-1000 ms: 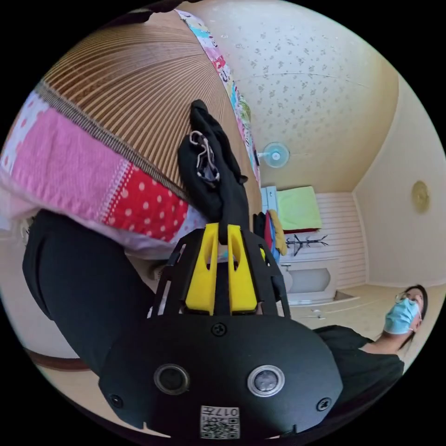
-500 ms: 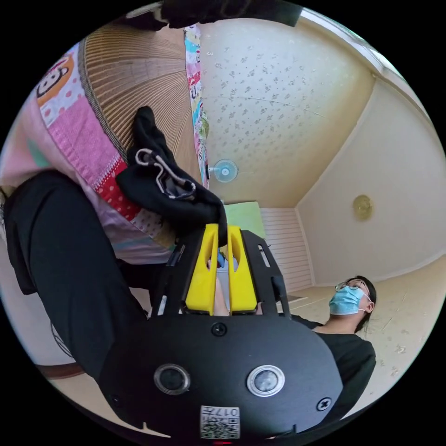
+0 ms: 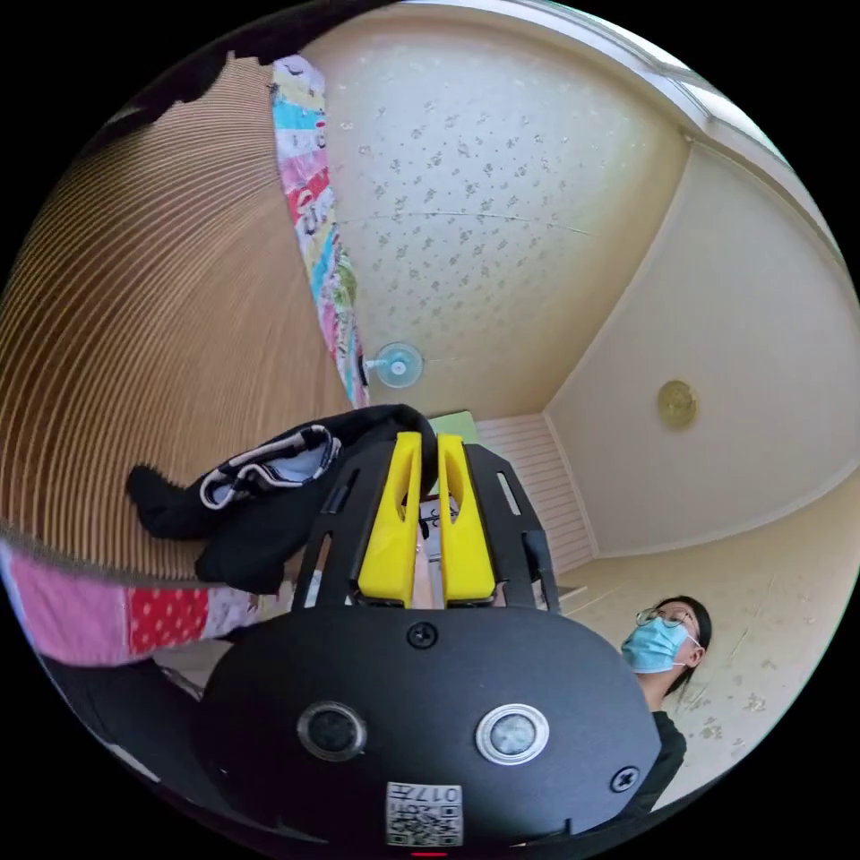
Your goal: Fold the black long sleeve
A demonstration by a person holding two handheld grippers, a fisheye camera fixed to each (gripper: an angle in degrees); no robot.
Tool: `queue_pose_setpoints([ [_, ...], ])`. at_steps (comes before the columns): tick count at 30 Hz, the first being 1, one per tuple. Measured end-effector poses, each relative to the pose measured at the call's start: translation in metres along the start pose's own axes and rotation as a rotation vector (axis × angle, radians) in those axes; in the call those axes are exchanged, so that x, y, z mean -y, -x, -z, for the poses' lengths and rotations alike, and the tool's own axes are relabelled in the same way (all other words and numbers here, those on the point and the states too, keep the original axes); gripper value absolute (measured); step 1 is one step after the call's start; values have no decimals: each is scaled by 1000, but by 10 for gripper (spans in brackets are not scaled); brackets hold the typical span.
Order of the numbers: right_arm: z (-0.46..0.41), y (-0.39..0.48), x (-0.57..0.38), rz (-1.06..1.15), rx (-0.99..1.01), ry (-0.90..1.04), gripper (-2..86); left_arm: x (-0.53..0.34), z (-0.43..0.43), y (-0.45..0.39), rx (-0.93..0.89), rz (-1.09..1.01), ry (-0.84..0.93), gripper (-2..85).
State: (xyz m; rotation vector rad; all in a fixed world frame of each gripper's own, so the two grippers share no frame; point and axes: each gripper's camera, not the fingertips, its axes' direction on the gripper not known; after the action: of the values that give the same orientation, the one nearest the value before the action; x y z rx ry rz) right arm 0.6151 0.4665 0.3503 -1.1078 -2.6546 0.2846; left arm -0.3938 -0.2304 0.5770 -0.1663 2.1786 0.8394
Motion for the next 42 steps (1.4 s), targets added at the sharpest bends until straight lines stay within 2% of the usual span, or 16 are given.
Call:
queue_pose_setpoints([
  [6, 16, 99, 28, 305, -42, -30, 9, 51, -41, -67, 108, -235, 77, 38],
  [10, 29, 101, -18, 369, -133, -11, 10, 24, -54, -54, 188, -297, 134, 39],
  [14, 36, 16, -107, 300, -260, 14, 11, -38, -44, 26, 313, -181, 159, 39],
  [17, 30, -85, -176, 83, -304, 17, 13, -85, -26, 98, 460, -29, 149, 41],
  [18, 29, -119, -198, -1, -286, 43, 13, -94, -20, 110, 483, 8, 134, 42],
  [20, 40, -141, -226, -51, -253, -2, 15, -129, 5, 137, 456, 75, -11, 80],
  [23, 66, -128, -249, -25, -322, -142, 16, -157, 20, 144, 467, 99, -144, 133],
  [27, 54, -85, -232, 191, -452, -118, 16, -153, -5, 156, 443, 73, -94, 141],
  [30, 33, -77, -213, 247, -487, -47, 13, -140, -30, 166, 500, 100, -97, 94],
  [33, 25, -78, -211, 249, -375, -37, 8, -127, -49, 159, 596, 179, -103, 57],
  [37, 26, -84, -226, 219, -254, -39, 6, -104, -112, 97, 586, -28, -57, 51],
  [42, 66, -104, -235, 113, -147, -133, 4, -114, -261, 39, 606, -387, 204, 50],
])
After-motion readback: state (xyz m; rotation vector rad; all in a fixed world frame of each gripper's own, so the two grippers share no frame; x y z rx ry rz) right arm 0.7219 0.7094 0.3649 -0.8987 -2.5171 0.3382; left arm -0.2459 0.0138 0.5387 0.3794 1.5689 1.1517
